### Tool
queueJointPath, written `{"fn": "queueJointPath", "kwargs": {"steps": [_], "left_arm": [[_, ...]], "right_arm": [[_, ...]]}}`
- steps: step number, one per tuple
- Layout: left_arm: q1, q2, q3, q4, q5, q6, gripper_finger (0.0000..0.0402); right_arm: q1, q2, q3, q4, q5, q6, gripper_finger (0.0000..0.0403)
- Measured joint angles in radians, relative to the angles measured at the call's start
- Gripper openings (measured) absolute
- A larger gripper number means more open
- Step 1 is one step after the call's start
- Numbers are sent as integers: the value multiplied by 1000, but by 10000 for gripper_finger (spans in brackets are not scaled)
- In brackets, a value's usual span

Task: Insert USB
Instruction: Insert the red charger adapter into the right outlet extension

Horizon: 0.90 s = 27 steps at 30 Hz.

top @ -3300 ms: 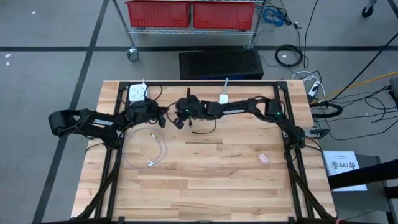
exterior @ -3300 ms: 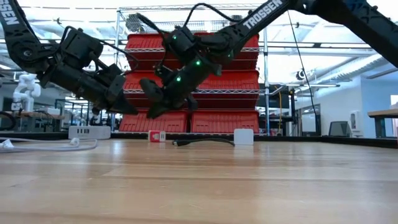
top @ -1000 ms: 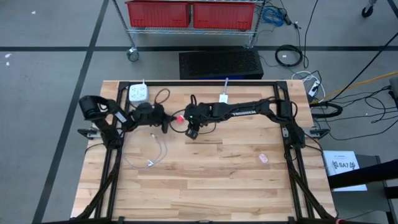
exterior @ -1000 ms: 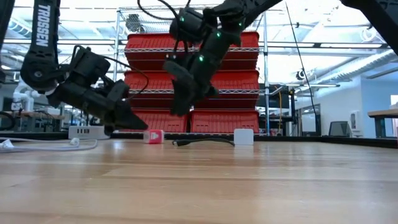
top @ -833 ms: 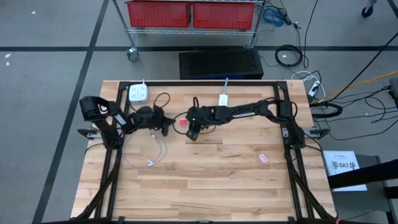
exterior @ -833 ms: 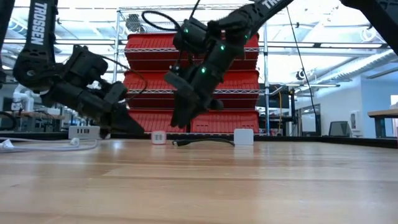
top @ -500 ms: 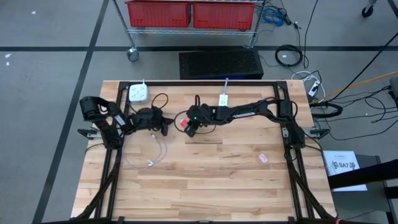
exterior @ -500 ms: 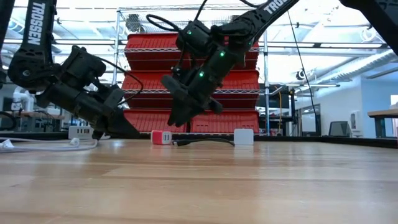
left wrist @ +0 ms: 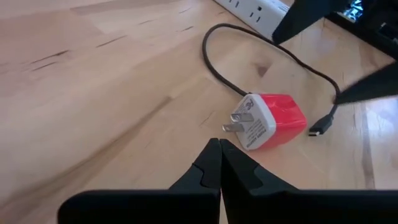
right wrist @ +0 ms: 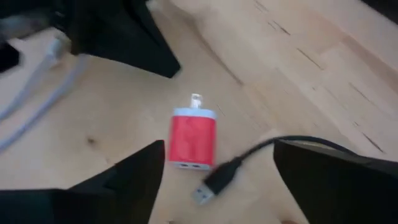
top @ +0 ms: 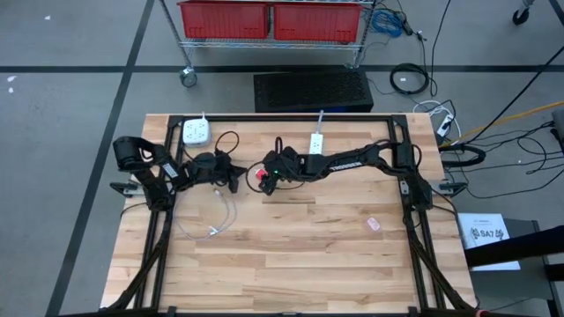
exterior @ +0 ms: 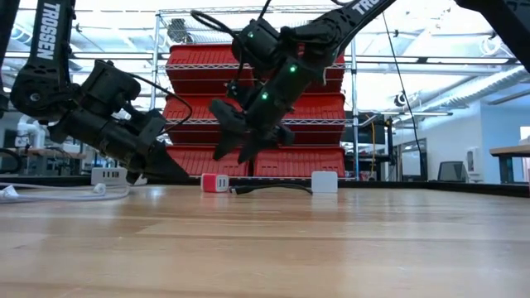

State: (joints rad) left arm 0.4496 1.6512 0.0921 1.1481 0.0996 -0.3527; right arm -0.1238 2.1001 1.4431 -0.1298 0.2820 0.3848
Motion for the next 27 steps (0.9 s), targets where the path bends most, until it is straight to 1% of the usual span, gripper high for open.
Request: {"fn": "queueJointPath", "kwargs": {"steps": [5, 14, 23, 25, 27], "left_arm": [[0, 0, 0, -1, -6, 22, 2], [0, 0, 0, -5, -7, 29, 2], [0, 0, 0, -5, -7, 45, 2], [0, 0, 0, -7, -7, 45, 2], [0, 0, 0, -7, -7, 46, 2]], "right_arm": [[-1, 23, 2, 58, 3, 0, 317], [0, 48, 1, 43, 7, 15, 318], [5, 113, 1, 77, 1, 14, 318], [4, 120, 0, 93, 4, 15, 314], [4, 121, 0, 100, 5, 7, 299]]}}
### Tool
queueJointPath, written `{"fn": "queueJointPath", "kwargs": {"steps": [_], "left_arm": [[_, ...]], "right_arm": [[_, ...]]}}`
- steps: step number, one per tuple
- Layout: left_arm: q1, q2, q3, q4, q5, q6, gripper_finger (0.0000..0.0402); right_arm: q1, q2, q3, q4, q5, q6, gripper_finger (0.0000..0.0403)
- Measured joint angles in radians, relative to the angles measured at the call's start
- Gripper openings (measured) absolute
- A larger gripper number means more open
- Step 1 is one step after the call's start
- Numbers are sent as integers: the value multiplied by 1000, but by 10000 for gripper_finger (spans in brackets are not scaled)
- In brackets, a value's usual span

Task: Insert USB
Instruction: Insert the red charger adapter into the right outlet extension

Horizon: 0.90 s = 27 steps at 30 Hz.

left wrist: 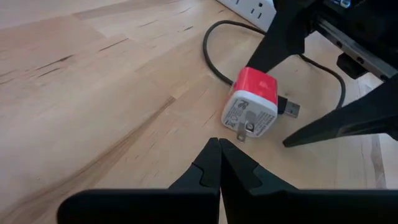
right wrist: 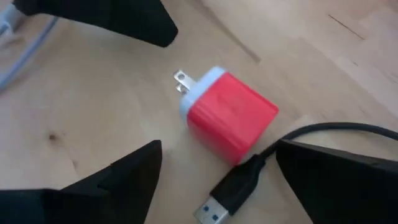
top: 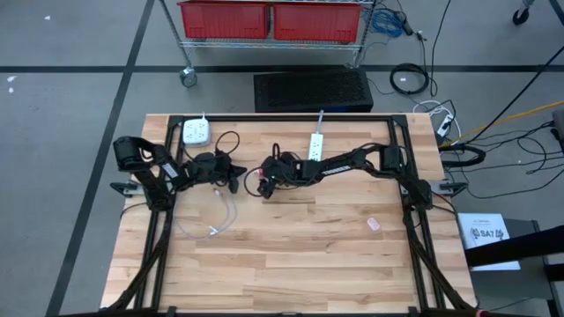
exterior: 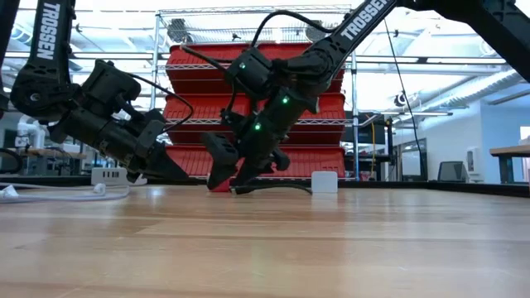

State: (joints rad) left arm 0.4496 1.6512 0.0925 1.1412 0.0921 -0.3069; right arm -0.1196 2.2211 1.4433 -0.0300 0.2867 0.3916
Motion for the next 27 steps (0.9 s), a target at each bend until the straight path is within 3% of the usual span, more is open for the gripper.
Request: {"fn": "queueJointPath", "kwargs": {"steps": [7, 11, 15, 19, 27], "left_arm": [[0, 0, 0, -2, 0, 0, 2], [0, 0, 0, -6, 0, 8, 2], [0, 0, 0, -6, 0, 9, 2], [0, 0, 0, -7, 0, 9, 2], [0, 0, -1, -8, 0, 9, 2]], "right_arm": [[-8, -1, 0, 15, -25, -44, 191], [-10, -14, 0, 7, -143, -37, 170], [7, -34, 0, -9, -166, -44, 188], [12, -57, 1, 12, -150, -48, 234], [5, -60, 3, 20, -49, -97, 314]]}}
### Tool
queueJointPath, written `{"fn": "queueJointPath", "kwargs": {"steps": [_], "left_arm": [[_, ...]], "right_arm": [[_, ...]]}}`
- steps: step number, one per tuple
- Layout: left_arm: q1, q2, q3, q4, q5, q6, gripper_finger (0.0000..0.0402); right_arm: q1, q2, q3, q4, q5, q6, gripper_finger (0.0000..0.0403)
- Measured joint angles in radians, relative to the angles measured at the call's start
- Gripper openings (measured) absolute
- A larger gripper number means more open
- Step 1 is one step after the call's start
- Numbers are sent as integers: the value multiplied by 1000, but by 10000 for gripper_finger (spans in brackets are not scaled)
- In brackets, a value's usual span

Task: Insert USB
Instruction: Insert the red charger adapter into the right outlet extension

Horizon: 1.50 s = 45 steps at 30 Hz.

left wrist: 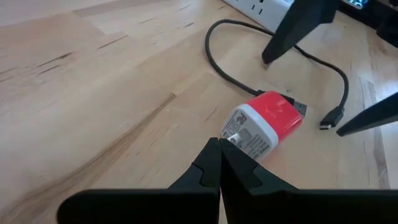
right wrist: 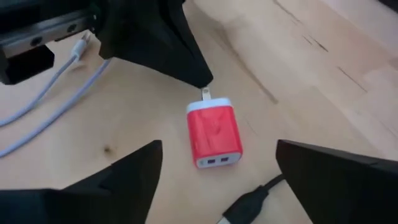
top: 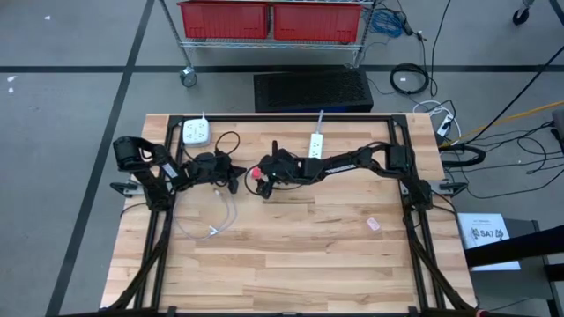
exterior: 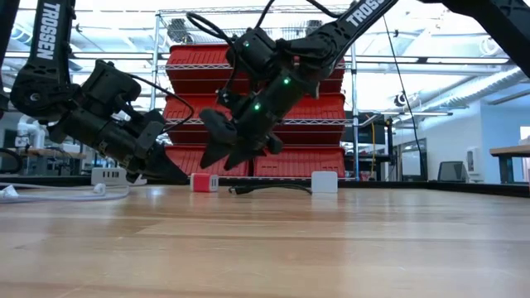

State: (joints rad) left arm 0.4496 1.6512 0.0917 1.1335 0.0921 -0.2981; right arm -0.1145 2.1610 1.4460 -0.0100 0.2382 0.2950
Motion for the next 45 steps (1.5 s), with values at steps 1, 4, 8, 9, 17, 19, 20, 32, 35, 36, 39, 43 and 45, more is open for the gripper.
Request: {"fn": "queueJointPath", "kwargs": {"steps": [1, 4, 8, 9, 17, 19, 20, 32, 35, 36, 39, 43, 45], "left_arm": [[0, 0, 0, 0, 0, 0, 2], [0, 0, 0, 0, 0, 0, 2], [0, 0, 0, 0, 0, 0, 2], [0, 0, 0, 0, 0, 0, 2], [0, 0, 0, 1, 0, 0, 2], [0, 0, 0, 2, 0, 0, 2], [0, 0, 0, 1, 0, 0, 2], [0, 0, 0, 1, 0, 2, 2], [0, 0, 0, 1, 0, 9, 2], [0, 0, 0, 1, 0, 9, 2], [0, 0, 0, 3, 0, 8, 2], [0, 0, 0, 6, 0, 8, 2], [0, 0, 0, 6, 0, 0, 2]], "right_arm": [[-3, 1, -1, 4, -3, -6, 318], [-7, 9, -1, 49, -7, -39, 322], [-10, 29, 0, 82, -54, -54, 316], [-10, 32, -2, 69, -60, -54, 314], [-11, 53, 0, 125, -61, -80, 296], [-13, 57, -1, 116, -69, -83, 285], [-16, 63, -1, 124, -84, -83, 278], [-17, 110, -2, 158, -100, -76, 165], [-22, 84, -2, 135, -104, -80, 117], [-24, 70, -2, 129, -104, -81, 117], [-31, 12, -2, 33, -106, -94, 117], [-48, -103, -2, -160, -109, -86, 117], [-63, -176, -2, -275, -110, -44, 117]]}}
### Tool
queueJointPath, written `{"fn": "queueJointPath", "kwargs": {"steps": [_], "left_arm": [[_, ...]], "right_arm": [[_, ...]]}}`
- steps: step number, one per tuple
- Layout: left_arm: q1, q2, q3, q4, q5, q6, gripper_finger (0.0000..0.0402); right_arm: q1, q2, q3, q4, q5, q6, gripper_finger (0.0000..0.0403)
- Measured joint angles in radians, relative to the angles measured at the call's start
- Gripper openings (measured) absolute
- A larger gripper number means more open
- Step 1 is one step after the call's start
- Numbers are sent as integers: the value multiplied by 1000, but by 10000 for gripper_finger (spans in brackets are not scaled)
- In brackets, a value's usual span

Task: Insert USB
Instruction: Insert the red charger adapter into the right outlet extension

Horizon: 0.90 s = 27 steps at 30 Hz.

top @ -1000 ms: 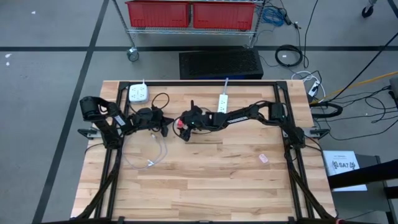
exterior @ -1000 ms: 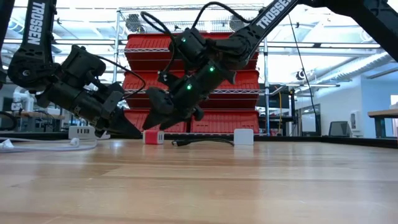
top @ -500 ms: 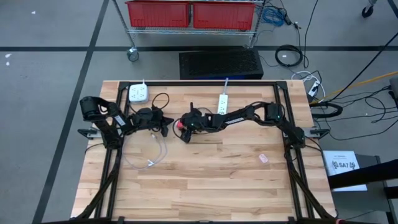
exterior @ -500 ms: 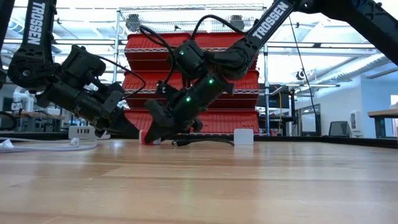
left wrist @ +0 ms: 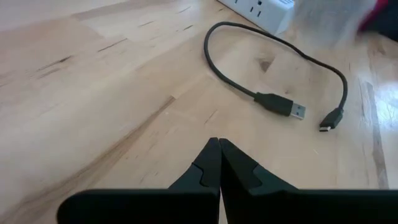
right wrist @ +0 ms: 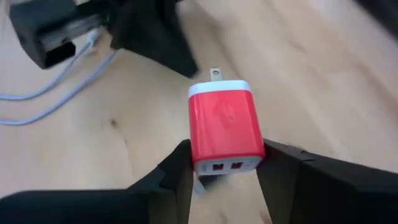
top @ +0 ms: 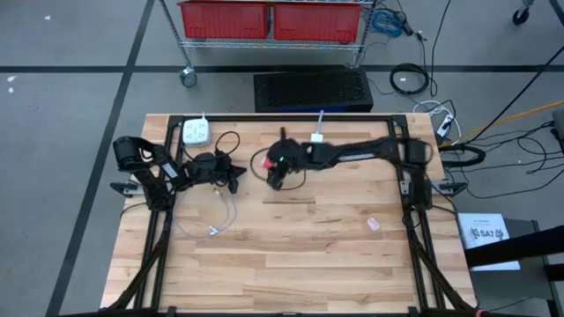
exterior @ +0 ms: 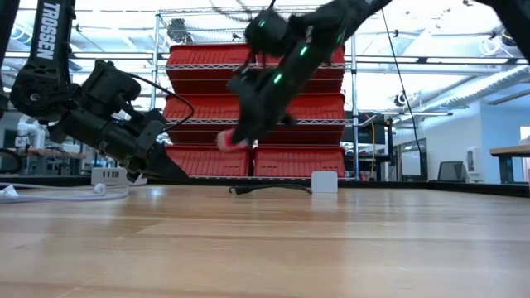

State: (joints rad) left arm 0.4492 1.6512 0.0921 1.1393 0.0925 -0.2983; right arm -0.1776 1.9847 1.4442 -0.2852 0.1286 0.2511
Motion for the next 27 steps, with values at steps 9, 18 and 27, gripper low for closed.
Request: {"fn": "queueJointPath", "kwargs": {"steps": [9, 18, 27], "left_arm": [[-20, 0, 0, 6, 0, -8, 2], [-24, 0, 0, 4, 0, -8, 2], [-32, 0, 0, 2, 1, -7, 2]], "right_arm": [[-155, -261, 1, -562, -126, 400, 117], [-333, -226, 1, -698, -465, 488, 117], [-420, -143, 0, -705, -618, 551, 117]]}}
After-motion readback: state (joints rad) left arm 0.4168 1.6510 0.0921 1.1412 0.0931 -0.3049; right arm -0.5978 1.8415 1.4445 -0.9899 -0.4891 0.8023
